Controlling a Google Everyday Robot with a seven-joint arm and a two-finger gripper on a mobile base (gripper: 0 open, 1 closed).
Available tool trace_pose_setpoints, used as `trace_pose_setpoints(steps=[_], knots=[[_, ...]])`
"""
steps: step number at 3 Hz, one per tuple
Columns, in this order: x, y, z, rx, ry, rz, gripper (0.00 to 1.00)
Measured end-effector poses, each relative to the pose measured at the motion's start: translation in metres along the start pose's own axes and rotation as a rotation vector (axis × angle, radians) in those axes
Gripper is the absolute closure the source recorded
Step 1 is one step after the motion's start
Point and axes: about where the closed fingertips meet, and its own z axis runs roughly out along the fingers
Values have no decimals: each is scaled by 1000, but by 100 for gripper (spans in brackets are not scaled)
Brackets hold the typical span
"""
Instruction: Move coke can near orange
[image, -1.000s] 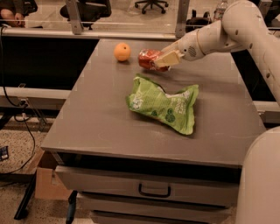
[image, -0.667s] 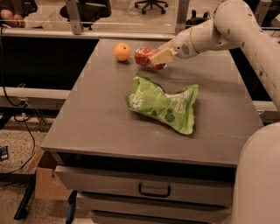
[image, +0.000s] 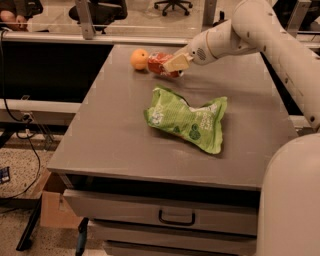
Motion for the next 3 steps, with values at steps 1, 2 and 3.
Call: trace_pose_setpoints(steps=[1,2,3], knots=[[-1,0,2,19,13,15,60],[2,0,0,32,31,25,38],[3,2,-1,41,44,30,13]])
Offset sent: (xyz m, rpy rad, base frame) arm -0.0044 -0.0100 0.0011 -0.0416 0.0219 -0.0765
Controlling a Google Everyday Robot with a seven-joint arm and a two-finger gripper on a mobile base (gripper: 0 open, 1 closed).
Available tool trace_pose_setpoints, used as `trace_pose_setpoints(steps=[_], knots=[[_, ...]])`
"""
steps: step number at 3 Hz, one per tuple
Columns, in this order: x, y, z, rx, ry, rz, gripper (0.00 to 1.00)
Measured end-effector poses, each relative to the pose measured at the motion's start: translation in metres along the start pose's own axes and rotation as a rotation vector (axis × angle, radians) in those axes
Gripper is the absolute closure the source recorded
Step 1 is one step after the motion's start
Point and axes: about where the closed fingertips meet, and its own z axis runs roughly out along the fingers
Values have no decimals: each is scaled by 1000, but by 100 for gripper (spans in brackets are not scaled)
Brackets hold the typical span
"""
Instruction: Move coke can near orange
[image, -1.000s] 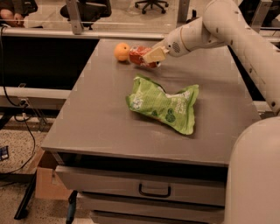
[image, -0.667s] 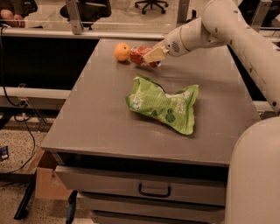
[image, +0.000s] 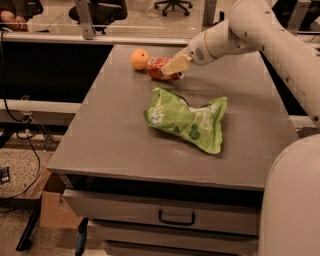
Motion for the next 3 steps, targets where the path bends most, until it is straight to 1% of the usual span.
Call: trace_pose_setpoints(steps=[1,2,3], knots=[[0,2,-3,7,5,3,0],[9,-12,-28,61,-9,38,0],[32,-48,-72,158,-66,76,0]])
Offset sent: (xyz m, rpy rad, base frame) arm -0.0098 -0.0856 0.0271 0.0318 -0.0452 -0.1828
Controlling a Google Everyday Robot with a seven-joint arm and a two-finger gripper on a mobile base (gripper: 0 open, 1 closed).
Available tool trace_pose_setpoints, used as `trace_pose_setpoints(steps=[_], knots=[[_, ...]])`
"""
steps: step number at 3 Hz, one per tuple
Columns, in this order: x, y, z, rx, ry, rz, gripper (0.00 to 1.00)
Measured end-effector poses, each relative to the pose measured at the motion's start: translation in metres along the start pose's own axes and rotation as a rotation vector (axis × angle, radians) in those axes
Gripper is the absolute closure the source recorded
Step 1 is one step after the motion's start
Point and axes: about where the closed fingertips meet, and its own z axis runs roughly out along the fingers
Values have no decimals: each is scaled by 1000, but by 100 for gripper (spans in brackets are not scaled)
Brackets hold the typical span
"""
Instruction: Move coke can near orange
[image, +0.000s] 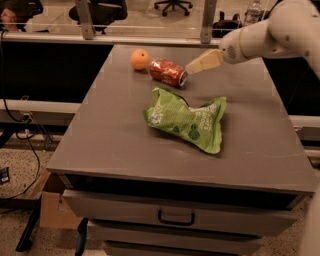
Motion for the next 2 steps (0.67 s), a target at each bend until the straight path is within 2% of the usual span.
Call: trace_pose_setpoints(steps=[1,2], knots=[[25,-59,-54,140,-46,30,0],[32,-73,-68,177,-56,37,0]])
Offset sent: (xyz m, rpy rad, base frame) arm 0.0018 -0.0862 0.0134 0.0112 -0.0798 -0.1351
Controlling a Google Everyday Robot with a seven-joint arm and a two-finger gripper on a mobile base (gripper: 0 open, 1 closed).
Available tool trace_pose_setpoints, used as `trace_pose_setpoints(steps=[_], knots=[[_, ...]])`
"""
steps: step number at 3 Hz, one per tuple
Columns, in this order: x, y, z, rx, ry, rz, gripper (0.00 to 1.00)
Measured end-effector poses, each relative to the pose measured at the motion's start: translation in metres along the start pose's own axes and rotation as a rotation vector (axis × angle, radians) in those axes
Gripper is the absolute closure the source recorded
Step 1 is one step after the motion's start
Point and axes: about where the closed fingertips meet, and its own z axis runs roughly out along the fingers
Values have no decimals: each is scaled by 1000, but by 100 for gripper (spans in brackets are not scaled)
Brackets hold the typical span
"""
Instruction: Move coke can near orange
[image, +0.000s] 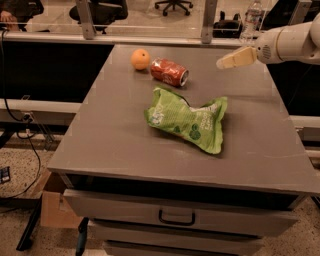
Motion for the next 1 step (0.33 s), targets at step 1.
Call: trace_pose_setpoints(steps=[1], knots=[[0,0,0,0,0,0,0]])
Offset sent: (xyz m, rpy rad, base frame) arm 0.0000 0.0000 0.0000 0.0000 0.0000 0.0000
